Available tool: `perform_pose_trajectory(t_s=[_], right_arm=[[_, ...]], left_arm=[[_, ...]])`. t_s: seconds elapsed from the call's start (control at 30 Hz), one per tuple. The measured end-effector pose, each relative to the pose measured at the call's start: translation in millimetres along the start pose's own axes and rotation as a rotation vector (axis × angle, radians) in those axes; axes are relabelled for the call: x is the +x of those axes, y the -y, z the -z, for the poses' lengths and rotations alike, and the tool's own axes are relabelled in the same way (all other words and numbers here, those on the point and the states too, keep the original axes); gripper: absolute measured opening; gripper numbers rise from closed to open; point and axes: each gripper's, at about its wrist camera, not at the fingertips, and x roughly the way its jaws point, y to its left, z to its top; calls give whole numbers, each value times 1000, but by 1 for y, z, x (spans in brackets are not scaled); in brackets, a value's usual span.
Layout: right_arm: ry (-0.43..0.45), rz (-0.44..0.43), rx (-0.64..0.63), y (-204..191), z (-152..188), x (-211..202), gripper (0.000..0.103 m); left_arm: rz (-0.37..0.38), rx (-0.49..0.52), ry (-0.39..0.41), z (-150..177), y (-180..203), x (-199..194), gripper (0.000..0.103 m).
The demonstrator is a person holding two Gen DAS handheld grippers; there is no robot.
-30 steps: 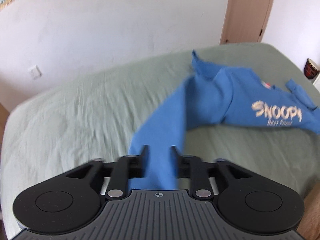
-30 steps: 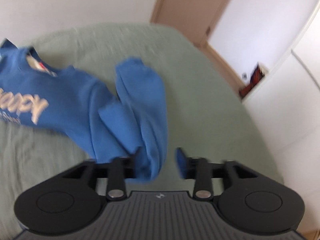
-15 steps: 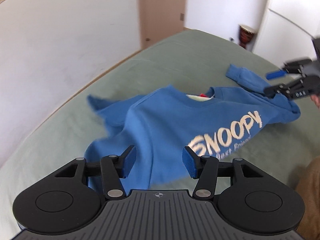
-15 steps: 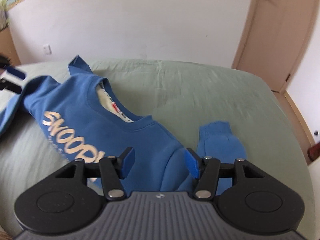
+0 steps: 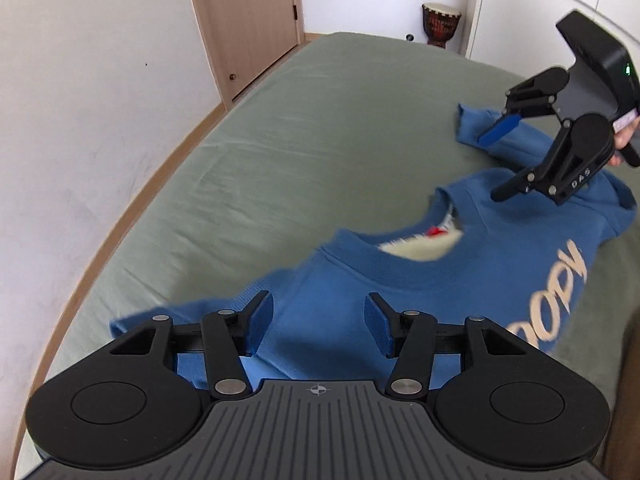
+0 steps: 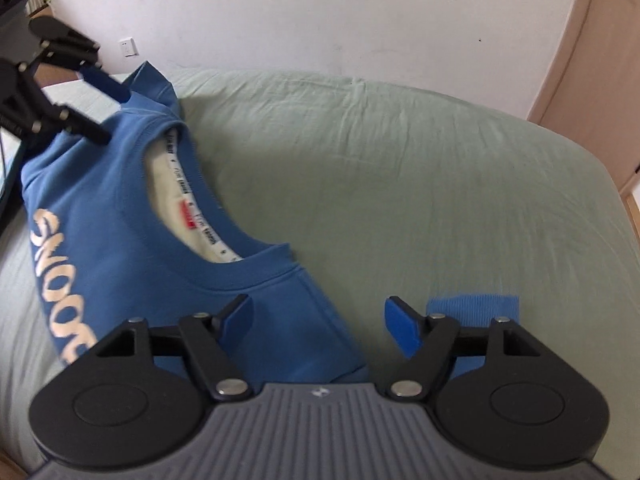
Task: Fold clothes
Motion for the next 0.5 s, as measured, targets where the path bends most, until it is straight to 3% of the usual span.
perform_pose_trajectory(t_s=[0.2, 0.37, 0.5], right_arm=[[-65, -61, -5, 15, 5, 27, 79], [-44, -109, -14, 8, 15, 19, 77], [-42, -104, -57, -7, 16, 15, 63]], left_arm=[[44, 38, -83, 6, -3, 26, 50], [69, 10, -112, 18, -9, 26, 54], [53, 12, -113, 19, -7, 29, 55]])
